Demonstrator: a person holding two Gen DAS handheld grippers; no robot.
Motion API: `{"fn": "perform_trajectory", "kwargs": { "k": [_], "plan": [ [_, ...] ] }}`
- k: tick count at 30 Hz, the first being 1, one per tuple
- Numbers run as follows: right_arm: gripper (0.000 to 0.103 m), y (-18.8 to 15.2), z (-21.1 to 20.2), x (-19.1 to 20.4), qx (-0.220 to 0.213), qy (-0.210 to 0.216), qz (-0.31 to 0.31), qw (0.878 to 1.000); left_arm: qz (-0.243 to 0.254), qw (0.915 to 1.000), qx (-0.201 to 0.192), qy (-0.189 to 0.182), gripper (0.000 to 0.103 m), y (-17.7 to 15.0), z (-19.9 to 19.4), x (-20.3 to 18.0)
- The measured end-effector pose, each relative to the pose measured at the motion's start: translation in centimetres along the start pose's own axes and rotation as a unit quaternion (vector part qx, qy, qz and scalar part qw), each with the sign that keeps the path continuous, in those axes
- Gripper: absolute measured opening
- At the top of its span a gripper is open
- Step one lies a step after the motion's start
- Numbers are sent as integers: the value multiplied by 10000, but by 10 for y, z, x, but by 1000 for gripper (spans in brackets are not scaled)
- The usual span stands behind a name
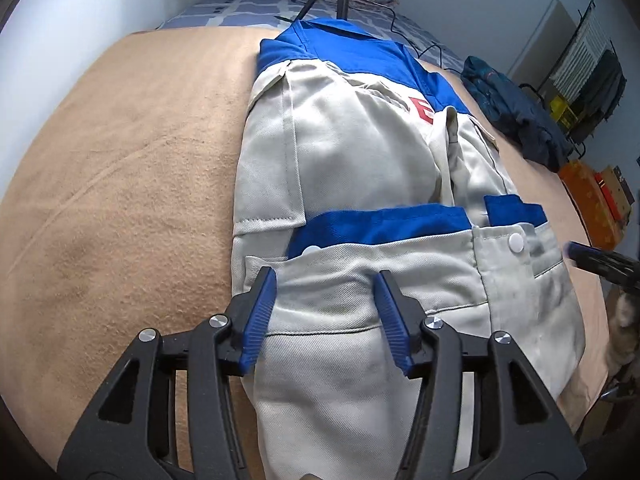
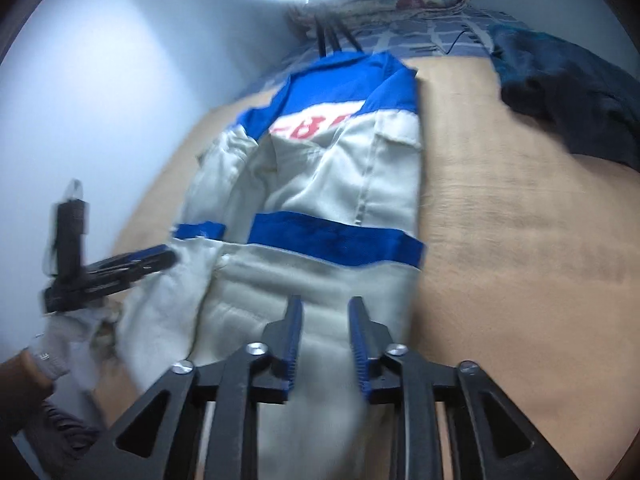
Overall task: Fold large clothes
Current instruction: 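Move both open tools along the folded jacket toward the blue collar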
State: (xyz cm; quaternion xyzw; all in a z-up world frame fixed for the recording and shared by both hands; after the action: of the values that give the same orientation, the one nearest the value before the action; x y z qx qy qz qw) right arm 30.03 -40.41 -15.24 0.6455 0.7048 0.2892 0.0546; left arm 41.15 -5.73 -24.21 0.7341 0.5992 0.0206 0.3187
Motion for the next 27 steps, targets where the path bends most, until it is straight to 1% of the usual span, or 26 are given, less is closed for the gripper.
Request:
{"fn": "perform_trajectory", "kwargs": {
  "k": [1, 3, 6, 8, 11, 12, 14, 15, 16, 18, 19, 20, 21, 22, 23, 24, 25, 26, 27],
  "plan": [
    [40, -10, -15, -4, -37, 119, -142, 9998, 12, 10000, -18, 13, 55, 0, 0, 0],
    [41, -34, -32, -12, 96, 293, -232, 9993, 39, 10000, -10, 39, 55, 0, 0, -1],
    [40, -74, -39, -20, 434, 571, -310, 9969, -12, 10000, -27, 19, 55, -1, -1, -1],
    [40, -92, -36, -17, 590, 745, -442, 9945, 2, 10000, -24, 34, 55, 0, 0, -2],
    [40, -103, -26, -6, 694, 889, -652, 9915, 1, 10000, -26, 66, 55, 0, 0, -2],
    [40, -104, -23, -1, 702, 870, -739, 9910, -7, 10000, -19, 56, 55, 0, 1, -2],
    [40, -100, -18, 5, 628, 805, -867, 9910, -56, 10000, -16, 65, 55, 1, 2, -1],
    [40, -98, -15, 6, 595, 869, -828, 9910, -58, 10000, -17, 75, 56, 1, 2, -2],
    [33, -97, -12, 5, 611, 965, -736, 9907, -50, 9999, -22, 95, 56, 1, 2, -2],
    [23, -98, -10, 4, 690, 1015, -518, 9911, -40, 9999, -32, 114, 56, 1, 2, -2],
    [14, -97, -19, 1, 552, 1105, -355, 9917, -33, 9999, -32, 114, 56, 1, 2, -2],
    [10, -95, -32, -2, 381, 1275, -176, 9910, -27, 9999, -37, 109, 56, 1, 2, -2],
    [8, -95, -40, -5, 261, 1350, -89, 9905, -21, 9999, -45, 103, 56, 1, 3, -2],
    [0, -96, -42, -9, 274, 1186, -49, 9925, -6, 9999, -67, 92, 56, 0, 3, -1],
    [0, -99, -36, -13, 434, 957, -15, 9945, 9, 9999, -80, 83, 57, 0, 3, -2],
    [0, -106, -25, -17, 725, 758, 9, 9945, 21, 9999, -82, 94, 57, 0, 3, -2],
    [0, -110, -20, -19, 864, 536, -4, 9948, 21, 9999, -77, 101, 57, 1, 3, -3],
    [0, -114, -18, -20, 947, 296, -44, 9951, 6, 9999, -66, 90, 57, 2, 3, -3],
    [0, -114, -25, -19, 837, 343, -42, 9959, -23, 10000, -68, 51, 57, 1, 3, -2]
  ]
}}
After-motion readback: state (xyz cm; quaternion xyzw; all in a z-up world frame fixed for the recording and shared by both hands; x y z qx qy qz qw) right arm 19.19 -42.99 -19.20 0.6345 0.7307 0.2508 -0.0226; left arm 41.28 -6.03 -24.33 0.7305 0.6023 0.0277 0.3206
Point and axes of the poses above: each gripper's, at about its wrist camera, not at the fingertips, and z roughly the way its jaws point, x to its left, y to its top, the point moved 2 cm from there along z, roughly the way its jaws point, and after that the axes turned 7 degrees about -y, right-handed, at the moved point
